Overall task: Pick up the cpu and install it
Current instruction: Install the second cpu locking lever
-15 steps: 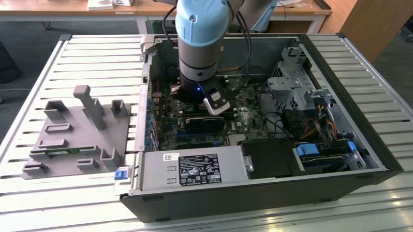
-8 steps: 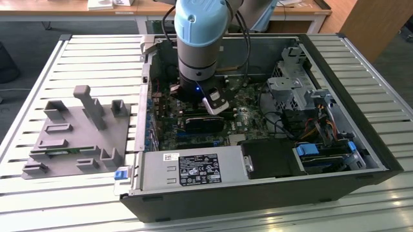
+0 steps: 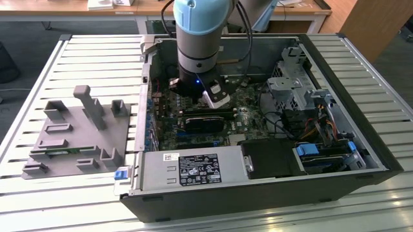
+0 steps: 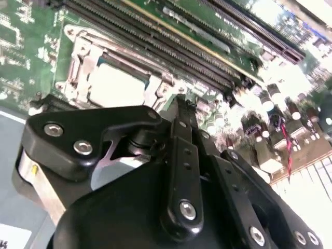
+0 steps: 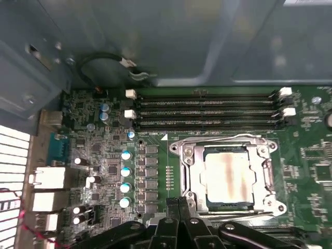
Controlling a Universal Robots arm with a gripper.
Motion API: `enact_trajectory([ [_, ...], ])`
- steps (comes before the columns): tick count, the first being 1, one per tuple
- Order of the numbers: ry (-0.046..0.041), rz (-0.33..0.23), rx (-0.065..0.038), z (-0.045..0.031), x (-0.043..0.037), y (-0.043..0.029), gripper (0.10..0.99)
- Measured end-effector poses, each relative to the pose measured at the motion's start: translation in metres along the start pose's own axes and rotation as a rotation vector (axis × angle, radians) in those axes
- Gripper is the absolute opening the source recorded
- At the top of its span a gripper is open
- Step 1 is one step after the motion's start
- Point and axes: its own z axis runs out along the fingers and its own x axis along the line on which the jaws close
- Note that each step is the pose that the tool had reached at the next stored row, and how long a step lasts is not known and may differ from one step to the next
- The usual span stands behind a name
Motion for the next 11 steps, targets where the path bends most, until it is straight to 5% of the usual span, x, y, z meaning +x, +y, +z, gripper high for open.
enact_trajectory([
  [11, -0.0001, 0.0, 0.0, -0.0231, 0.0002, 0.0065, 0.106],
])
